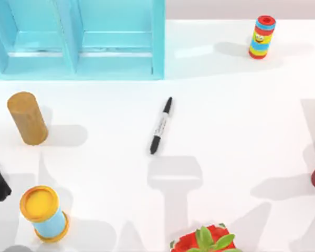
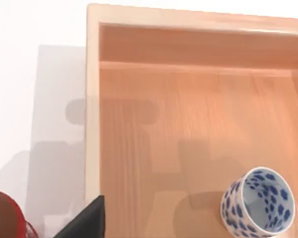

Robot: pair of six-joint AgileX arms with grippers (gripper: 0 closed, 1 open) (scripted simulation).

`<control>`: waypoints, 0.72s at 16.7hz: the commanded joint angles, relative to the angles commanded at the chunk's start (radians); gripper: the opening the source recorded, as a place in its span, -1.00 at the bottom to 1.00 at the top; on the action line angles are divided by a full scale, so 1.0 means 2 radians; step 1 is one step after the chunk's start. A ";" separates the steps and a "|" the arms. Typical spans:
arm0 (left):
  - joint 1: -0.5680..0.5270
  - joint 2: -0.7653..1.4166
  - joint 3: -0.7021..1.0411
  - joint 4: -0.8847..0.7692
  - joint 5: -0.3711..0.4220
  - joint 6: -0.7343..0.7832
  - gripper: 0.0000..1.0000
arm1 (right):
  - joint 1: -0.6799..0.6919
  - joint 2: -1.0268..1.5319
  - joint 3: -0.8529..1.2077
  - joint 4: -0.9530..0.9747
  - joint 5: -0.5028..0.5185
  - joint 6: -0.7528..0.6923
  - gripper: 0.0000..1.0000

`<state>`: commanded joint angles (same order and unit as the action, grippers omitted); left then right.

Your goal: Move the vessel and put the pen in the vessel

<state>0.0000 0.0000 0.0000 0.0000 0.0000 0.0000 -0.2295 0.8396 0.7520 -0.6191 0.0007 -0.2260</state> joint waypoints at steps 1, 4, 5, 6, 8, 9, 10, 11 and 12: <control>0.000 0.000 0.000 0.000 0.000 0.000 1.00 | -0.013 0.051 0.043 -0.035 0.000 -0.013 1.00; 0.000 0.000 0.000 0.000 0.000 0.000 1.00 | -0.051 0.203 0.171 -0.137 0.000 -0.050 1.00; 0.000 0.000 0.000 0.000 0.000 0.000 1.00 | -0.063 0.250 0.212 -0.169 0.000 -0.061 1.00; 0.000 0.000 0.000 0.000 0.000 0.000 1.00 | -0.074 0.295 0.250 -0.199 0.001 -0.072 1.00; 0.000 0.000 0.000 0.000 0.000 0.000 1.00 | -0.094 0.376 0.319 -0.253 0.001 -0.092 1.00; 0.000 0.000 0.000 0.000 0.000 0.000 1.00 | -0.103 0.411 0.349 -0.276 0.001 -0.100 1.00; 0.000 0.000 0.000 0.000 0.000 0.000 1.00 | -0.111 0.442 0.375 -0.297 0.001 -0.108 1.00; 0.000 0.000 0.000 0.000 0.000 0.000 1.00 | -0.117 0.469 0.397 -0.315 0.001 -0.114 1.00; 0.000 0.000 0.000 0.000 0.000 0.000 1.00 | -0.123 0.490 0.414 -0.330 0.001 -0.119 1.00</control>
<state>0.0000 0.0000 0.0000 0.0000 0.0000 0.0000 -0.4749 1.8202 1.5807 -1.2796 0.0025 -0.4649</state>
